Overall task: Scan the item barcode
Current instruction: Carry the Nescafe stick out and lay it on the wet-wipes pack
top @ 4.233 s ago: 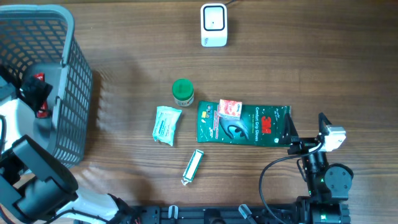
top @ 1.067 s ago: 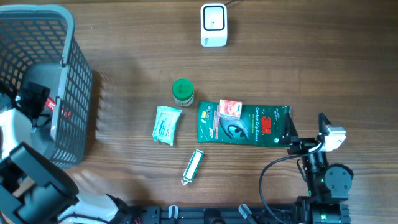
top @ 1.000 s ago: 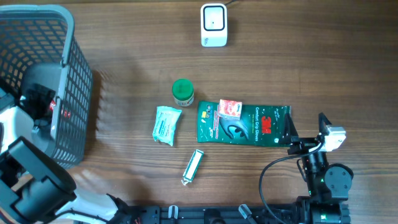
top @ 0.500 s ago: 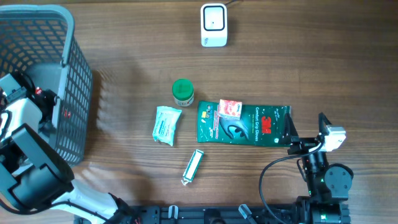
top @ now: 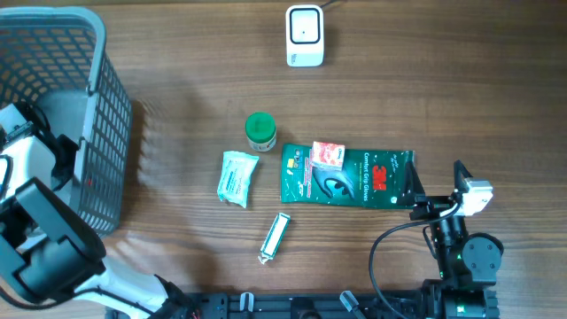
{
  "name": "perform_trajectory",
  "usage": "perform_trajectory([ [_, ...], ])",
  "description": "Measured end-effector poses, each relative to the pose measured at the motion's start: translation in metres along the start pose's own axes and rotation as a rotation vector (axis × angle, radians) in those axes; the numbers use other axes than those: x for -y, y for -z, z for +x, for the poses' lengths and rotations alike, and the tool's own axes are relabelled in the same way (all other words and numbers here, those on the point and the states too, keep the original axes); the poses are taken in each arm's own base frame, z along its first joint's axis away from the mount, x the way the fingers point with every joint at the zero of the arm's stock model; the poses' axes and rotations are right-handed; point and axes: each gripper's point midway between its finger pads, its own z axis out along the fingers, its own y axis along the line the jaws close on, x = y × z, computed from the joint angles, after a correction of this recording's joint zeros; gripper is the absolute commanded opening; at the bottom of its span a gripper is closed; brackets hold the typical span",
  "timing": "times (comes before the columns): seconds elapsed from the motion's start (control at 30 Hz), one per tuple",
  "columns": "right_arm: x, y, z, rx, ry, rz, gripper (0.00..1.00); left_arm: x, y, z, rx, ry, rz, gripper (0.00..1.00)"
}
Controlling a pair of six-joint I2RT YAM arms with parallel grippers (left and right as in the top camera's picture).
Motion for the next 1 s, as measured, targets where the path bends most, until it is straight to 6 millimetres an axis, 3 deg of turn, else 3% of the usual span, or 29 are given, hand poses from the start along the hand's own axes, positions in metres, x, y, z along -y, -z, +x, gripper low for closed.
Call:
perform_trajectory([
  [0.07, 0.000, 0.000, 0.000, 0.000, 0.000, 0.000, 1.00, 0.000, 0.022, -0.012, 0.048, 0.008, 0.016, 0.04],
  [0.17, 0.000, 0.000, 0.000, 0.000, 0.000, 0.000, 1.00, 0.000, 0.105, -0.056, 0.282, 0.048, 0.087, 0.04],
  [0.2, 0.000, 0.000, 0.000, 0.000, 0.000, 0.000, 1.00, -0.002, 0.141, -0.066, 0.374, 0.066, 0.118, 0.04],
  [0.27, 0.000, 0.000, 0.000, 0.000, 0.000, 0.000, 1.00, -0.002, 0.200, -0.073, 0.505, 0.085, 0.203, 0.04],
  [0.37, 0.000, 0.000, 0.000, 0.000, 0.000, 0.000, 1.00, 0.015, 0.278, -0.059, 0.633, 0.063, 0.422, 0.04],
  [0.43, 0.000, 0.000, 0.000, 0.000, 0.000, 0.000, 1.00, 0.037, 0.317, -0.039, 0.672, -0.002, 0.575, 0.04],
  [0.5, 0.000, 0.000, 0.000, 0.000, 0.000, 0.000, 1.00, 0.072, 0.347, -0.005, 0.646, -0.116, 0.736, 0.04],
  [0.53, 0.000, 0.000, 0.000, 0.000, 0.000, 0.000, 1.00, 0.092, 0.358, 0.021, 0.600, -0.196, 0.816, 0.04],
  [0.6, 0.000, 0.000, 0.000, 0.000, 0.000, 0.000, 1.00, 0.119, 0.362, 0.068, 0.485, -0.332, 0.894, 0.04],
  [0.63, 0.000, 0.000, 0.000, 0.000, 0.000, 0.000, 1.00, 0.125, 0.361, 0.079, 0.455, -0.363, 0.907, 0.04],
  [0.67, 0.000, 0.000, 0.000, 0.000, 0.000, 0.000, 1.00, 0.142, 0.355, 0.111, 0.358, -0.453, 0.924, 0.04],
  [0.77, 0.000, 0.000, 0.000, 0.000, 0.000, 0.000, 1.00, 0.165, 0.328, 0.149, 0.231, -0.545, 0.881, 0.04],
  [0.87, 0.000, 0.000, 0.000, 0.000, 0.000, 0.000, 1.00, 0.178, 0.279, 0.186, 0.078, -0.563, 0.778, 0.04],
  [1.0, 0.000, 0.000, 0.000, 0.000, 0.000, 0.000, 1.00, 0.184, 0.195, 0.233, -0.112, -0.445, 0.622, 0.04],
])
